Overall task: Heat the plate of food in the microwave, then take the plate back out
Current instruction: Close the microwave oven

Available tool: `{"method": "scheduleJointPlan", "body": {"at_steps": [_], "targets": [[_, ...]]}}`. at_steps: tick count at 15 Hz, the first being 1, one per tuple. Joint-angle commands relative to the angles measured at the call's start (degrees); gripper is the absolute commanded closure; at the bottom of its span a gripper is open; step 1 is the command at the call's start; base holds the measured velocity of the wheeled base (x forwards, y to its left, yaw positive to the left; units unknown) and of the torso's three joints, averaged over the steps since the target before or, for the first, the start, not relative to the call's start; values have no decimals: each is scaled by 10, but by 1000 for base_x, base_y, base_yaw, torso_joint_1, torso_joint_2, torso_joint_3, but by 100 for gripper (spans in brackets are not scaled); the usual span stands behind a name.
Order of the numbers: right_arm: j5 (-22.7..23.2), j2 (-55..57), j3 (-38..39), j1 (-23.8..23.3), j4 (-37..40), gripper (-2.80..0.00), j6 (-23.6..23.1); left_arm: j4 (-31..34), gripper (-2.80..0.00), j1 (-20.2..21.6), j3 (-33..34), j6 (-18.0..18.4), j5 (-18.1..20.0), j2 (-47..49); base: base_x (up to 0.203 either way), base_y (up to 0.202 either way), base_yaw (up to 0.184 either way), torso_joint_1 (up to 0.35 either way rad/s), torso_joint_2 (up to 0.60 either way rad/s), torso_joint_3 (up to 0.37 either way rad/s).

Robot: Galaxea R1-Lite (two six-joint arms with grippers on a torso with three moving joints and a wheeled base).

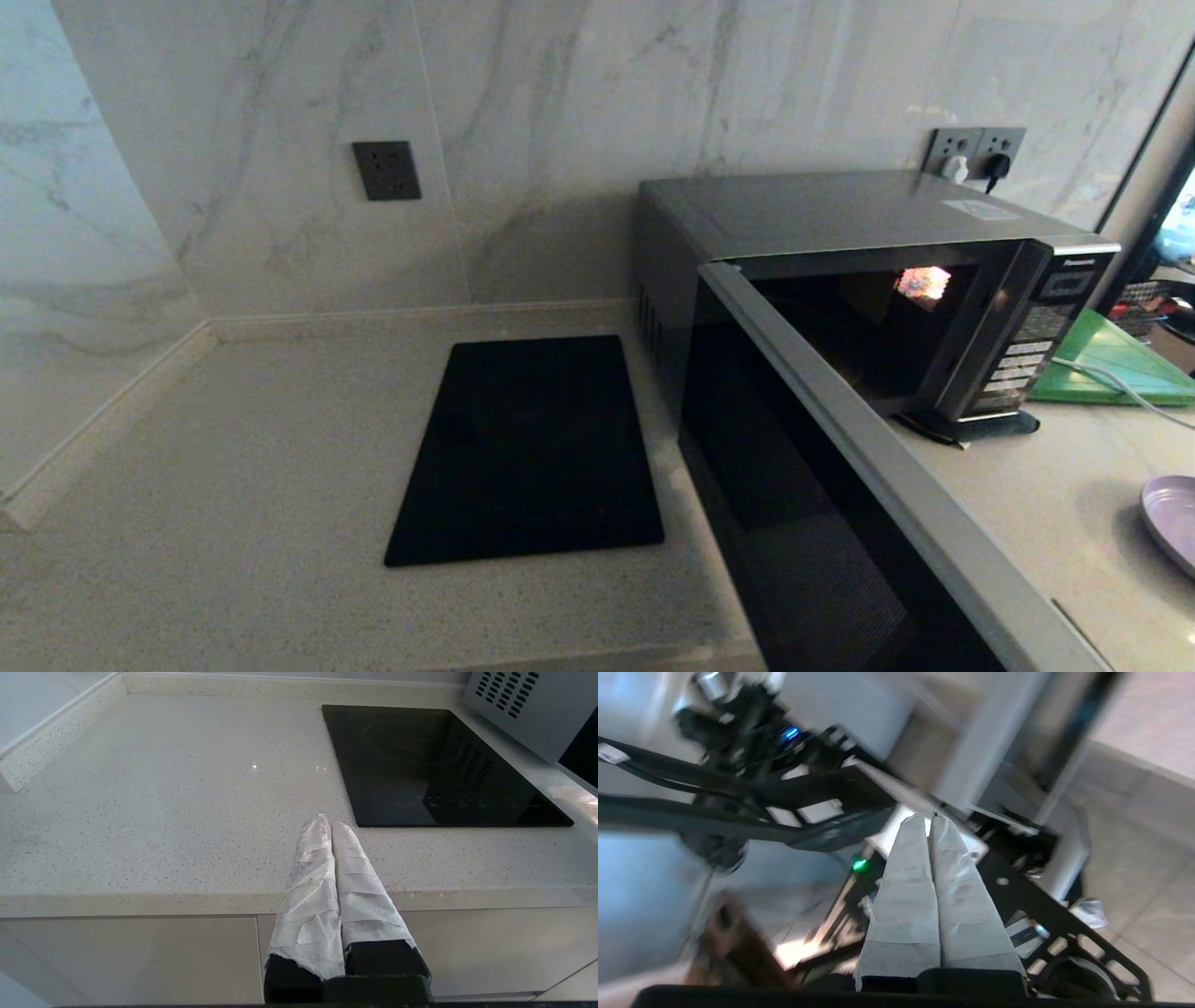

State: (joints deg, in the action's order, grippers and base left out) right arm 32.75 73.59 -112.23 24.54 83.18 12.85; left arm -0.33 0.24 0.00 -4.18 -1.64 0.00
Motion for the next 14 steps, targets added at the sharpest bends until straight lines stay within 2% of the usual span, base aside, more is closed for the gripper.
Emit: {"method": "scheduleJointPlan", "body": {"at_steps": [1, 7, 14], "targets": [[14, 70, -10, 12, 6, 0, -17, 0, 0, 0, 0, 0, 0, 1, 0, 0, 0, 0, 0, 0], [29, 139, -11, 40, 7, 0, -53, 0, 0, 0, 0, 0, 0, 1, 0, 0, 0, 0, 0, 0], [30, 184, -10, 82, 7, 0, -48, 0, 0, 0, 0, 0, 0, 1, 0, 0, 0, 0, 0, 0]]}}
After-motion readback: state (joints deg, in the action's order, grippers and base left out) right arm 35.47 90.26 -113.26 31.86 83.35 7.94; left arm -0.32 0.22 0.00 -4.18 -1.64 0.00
